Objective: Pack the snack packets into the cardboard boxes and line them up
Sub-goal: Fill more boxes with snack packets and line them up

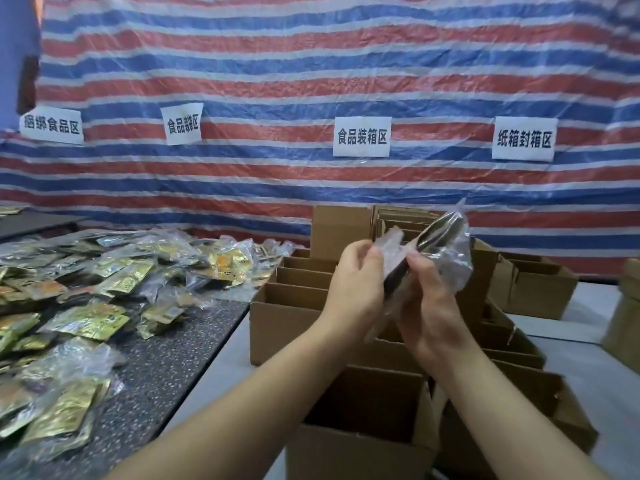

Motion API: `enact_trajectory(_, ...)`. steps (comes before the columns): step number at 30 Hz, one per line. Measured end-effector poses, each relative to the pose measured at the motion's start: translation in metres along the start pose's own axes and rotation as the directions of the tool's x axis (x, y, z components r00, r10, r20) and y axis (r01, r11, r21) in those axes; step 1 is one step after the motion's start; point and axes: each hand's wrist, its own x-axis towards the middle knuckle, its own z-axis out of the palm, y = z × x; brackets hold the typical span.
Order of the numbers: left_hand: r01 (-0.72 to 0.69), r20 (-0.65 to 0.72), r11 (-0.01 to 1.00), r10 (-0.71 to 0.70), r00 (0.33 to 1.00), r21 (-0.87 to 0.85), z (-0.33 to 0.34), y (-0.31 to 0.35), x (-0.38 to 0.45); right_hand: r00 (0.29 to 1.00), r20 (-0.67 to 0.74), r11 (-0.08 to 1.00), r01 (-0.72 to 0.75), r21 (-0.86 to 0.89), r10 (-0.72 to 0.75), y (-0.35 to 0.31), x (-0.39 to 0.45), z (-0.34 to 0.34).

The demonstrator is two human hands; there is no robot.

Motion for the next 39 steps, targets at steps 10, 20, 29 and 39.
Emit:
enact_trajectory(10,-0.072,0.005,0.974,0.073,0.997,0.216,-0.065,-0.033,-0.001,0.975,0.063,0.792,-0.136,-0.595,0.215,0.003,-0.009,-0.027)
enact_trajectory(20,0.355,0.112,0.908,-0.386,0.916,0.223,-0.103,-0.121,-0.044,0.598,0.12,0.189,-0.052,-0.981,0.792,0.038,-0.021,-0.04)
enact_trajectory(29,0.286,0.084,0.907,-0.326,0.942,0.308,-0.093,-0.131,-0.047,0.309,-0.268,-0.365,0.32,-0.874,0.913,0.085,-0.02,-0.027)
enact_trajectory(39,0.26,0.074,0.897,-0.305,0.95,0.356,-0.098,-0.133,-0.053,0.41,-0.029,-0.188,0.354,-0.916,0.911,0.053,-0.021,-0.023)
